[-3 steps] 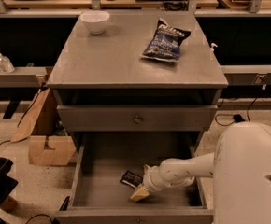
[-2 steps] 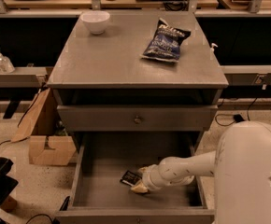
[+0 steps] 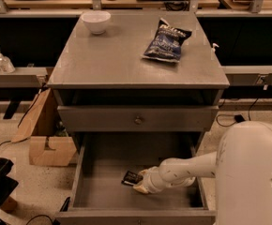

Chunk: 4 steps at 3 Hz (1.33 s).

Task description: Pick rxbar chocolate from middle drawer and place on counter

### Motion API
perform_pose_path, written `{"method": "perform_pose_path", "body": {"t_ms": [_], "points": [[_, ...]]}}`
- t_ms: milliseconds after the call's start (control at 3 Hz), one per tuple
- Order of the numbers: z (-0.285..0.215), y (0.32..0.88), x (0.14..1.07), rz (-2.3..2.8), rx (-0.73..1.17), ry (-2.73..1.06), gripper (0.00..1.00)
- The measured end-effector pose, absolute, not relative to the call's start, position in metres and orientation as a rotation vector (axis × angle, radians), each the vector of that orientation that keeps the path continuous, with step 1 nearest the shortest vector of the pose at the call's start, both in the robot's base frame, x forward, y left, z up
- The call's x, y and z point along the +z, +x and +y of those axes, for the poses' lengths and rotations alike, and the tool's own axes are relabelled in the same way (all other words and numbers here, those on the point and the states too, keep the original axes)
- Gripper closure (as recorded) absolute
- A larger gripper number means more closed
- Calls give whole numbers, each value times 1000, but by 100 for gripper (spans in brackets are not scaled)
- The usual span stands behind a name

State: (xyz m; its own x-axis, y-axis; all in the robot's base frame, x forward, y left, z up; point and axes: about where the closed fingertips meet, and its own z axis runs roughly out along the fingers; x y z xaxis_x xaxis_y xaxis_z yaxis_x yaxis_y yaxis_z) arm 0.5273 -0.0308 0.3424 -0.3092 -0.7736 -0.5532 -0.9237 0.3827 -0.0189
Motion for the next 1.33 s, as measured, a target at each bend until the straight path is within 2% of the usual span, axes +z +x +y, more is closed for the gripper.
{"method": "perform_pose_path", "body": {"t_ms": [667, 1000, 1333], "points": [[-33, 528, 369, 2153, 441, -1504, 100], [-49, 565, 485, 2065, 430, -1541, 100], [-56, 575, 546, 2029, 474, -1581, 100]]}}
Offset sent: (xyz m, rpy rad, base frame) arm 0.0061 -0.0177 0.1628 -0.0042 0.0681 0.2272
